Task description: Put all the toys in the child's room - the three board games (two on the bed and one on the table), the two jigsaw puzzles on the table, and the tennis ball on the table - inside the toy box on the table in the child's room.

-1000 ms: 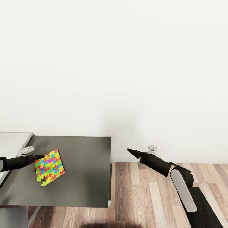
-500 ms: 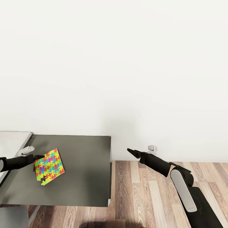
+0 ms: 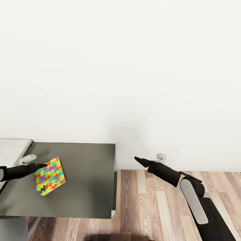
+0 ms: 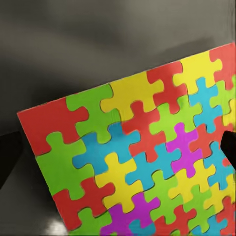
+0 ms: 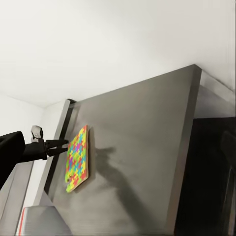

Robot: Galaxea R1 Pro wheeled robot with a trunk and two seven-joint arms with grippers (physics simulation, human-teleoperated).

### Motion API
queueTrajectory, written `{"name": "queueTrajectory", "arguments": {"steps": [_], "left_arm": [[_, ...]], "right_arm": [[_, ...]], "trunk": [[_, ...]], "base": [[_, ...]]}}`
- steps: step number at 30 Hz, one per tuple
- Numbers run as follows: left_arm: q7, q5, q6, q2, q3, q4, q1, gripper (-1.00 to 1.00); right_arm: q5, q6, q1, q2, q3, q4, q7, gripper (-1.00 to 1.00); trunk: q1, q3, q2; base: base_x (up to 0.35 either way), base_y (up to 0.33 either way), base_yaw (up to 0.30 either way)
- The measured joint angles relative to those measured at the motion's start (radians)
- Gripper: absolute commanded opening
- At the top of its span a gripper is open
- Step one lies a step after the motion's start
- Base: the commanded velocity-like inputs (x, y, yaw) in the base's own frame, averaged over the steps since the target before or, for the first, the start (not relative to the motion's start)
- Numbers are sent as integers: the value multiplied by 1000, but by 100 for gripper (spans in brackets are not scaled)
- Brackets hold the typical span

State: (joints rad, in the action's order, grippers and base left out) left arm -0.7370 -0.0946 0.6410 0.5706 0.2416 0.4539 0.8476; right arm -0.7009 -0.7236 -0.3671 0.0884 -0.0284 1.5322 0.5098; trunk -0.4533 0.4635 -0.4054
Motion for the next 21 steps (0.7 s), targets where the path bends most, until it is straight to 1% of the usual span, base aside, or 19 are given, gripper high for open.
{"name": "queueTrajectory", "arguments": {"steps": [5, 21], "left_arm": [[0, 1, 0, 0, 0, 0, 0, 100], [0, 1, 0, 0, -1, 1, 0, 100]], "right_arm": [[0, 1, 0, 0, 0, 0, 1, 100], [0, 1, 0, 0, 0, 0, 1, 100]], "trunk": [[0, 0, 0], [0, 0, 0]], "base": [[0, -69, 0], [0, -158, 0]]}}
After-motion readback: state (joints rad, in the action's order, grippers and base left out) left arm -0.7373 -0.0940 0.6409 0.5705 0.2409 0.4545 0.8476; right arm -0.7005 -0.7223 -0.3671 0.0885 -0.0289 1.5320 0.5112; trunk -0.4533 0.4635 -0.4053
